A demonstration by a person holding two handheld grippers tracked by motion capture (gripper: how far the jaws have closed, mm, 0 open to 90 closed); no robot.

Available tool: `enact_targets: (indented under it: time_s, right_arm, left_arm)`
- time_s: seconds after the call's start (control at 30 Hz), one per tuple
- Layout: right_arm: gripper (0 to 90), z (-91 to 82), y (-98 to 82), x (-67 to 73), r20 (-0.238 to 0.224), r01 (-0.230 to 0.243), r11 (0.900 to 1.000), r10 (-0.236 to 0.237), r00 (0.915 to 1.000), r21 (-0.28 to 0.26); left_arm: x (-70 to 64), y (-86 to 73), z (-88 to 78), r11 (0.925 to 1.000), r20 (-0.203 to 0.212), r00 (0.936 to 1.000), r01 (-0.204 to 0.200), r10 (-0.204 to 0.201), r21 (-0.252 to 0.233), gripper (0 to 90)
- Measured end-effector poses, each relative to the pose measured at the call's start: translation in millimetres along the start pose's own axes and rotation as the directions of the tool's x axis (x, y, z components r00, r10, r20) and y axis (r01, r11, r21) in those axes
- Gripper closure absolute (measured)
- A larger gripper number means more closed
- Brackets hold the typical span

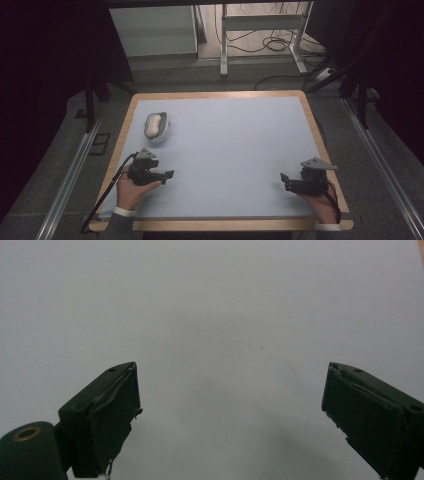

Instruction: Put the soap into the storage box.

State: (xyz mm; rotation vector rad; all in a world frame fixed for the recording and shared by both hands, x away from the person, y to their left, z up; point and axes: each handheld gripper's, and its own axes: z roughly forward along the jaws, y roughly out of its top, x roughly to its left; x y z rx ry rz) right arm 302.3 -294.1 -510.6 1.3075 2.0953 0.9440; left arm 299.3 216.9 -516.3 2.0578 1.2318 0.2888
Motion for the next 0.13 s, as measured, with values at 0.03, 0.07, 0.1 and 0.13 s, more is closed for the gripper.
enact_targets:
  time_s: [0.03,0.07,0.1,0.13]
  right_arm:
    - [8.3,0.1,0.1,0.1,-0.001,0.003,1.0,-0.003,1.0,-0.002]
    - [8.2,0.3,0.2,0.3,0.0,0.006,1.0,-0.006,1.0,-0.003]
    - [8.3,0.2,0.4,0.5,0.0,0.007,1.0,-0.007,1.0,-0.004]
    - [8.2,0.2,0.6,0.7,0.0,0.007,1.0,-0.007,1.0,-0.005]
  left_arm:
    - [0.0,-0.1,0.3,1.0,0.0,1.0,-0.003,0.003,0.002,23.3]
    - [0.0,-0.1,0.5,1.0,-0.003,1.0,-0.004,0.004,0.002,23.2]
    - [0.3,-0.1,0.5,1.0,-0.006,1.0,-0.006,0.006,0.002,23.0]
    - [0.9,-0.1,0.4,1.0,-0.01,0.9999,-0.009,0.009,0.002,22.5]
